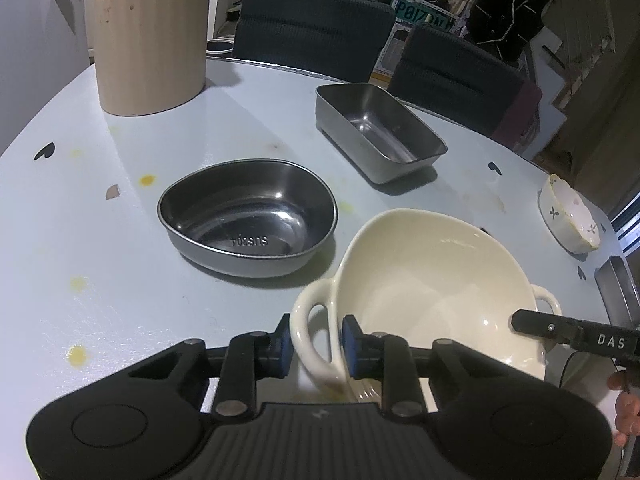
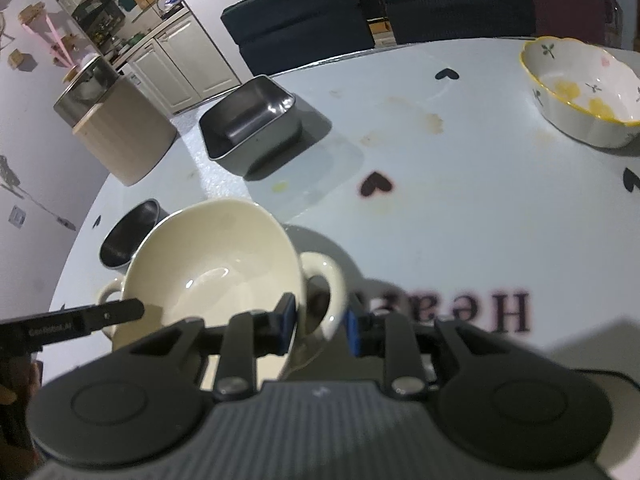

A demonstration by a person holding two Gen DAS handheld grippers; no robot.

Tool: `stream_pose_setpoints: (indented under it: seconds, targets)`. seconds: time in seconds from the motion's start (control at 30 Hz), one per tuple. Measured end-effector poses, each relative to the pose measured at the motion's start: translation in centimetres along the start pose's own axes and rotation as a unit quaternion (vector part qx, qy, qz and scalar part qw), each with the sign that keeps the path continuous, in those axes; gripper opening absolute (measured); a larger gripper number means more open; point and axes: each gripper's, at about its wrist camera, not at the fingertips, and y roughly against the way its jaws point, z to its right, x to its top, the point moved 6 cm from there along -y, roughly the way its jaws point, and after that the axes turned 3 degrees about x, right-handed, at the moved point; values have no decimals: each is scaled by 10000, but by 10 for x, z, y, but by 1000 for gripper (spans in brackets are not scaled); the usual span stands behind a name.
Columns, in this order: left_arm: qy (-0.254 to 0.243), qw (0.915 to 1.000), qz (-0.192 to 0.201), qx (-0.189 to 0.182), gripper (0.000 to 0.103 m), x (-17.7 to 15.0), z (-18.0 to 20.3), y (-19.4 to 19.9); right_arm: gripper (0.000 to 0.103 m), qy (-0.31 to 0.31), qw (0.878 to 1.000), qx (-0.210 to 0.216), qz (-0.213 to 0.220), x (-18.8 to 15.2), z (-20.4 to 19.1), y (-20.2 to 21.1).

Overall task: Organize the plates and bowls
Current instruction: 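Lift the cream two-handled bowl with both grippers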

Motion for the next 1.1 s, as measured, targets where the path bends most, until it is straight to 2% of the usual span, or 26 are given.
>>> stream_pose_setpoints:
  seconds: [0.3, 0.67, 1.1]
  targets:
    - [115, 9999, -6, -110, 28, 1, -3, -4, 29, -50, 10000, 66, -49, 1, 2, -1]
    - [2, 9998, 54, -194, 28, 1, -3, -8, 31, 101, 9999, -101, -60, 1, -3, -1]
    - [-253, 9996, 67, -103, 29, 2, 1, -10, 31, 108, 9997, -202, -48, 1, -7, -3]
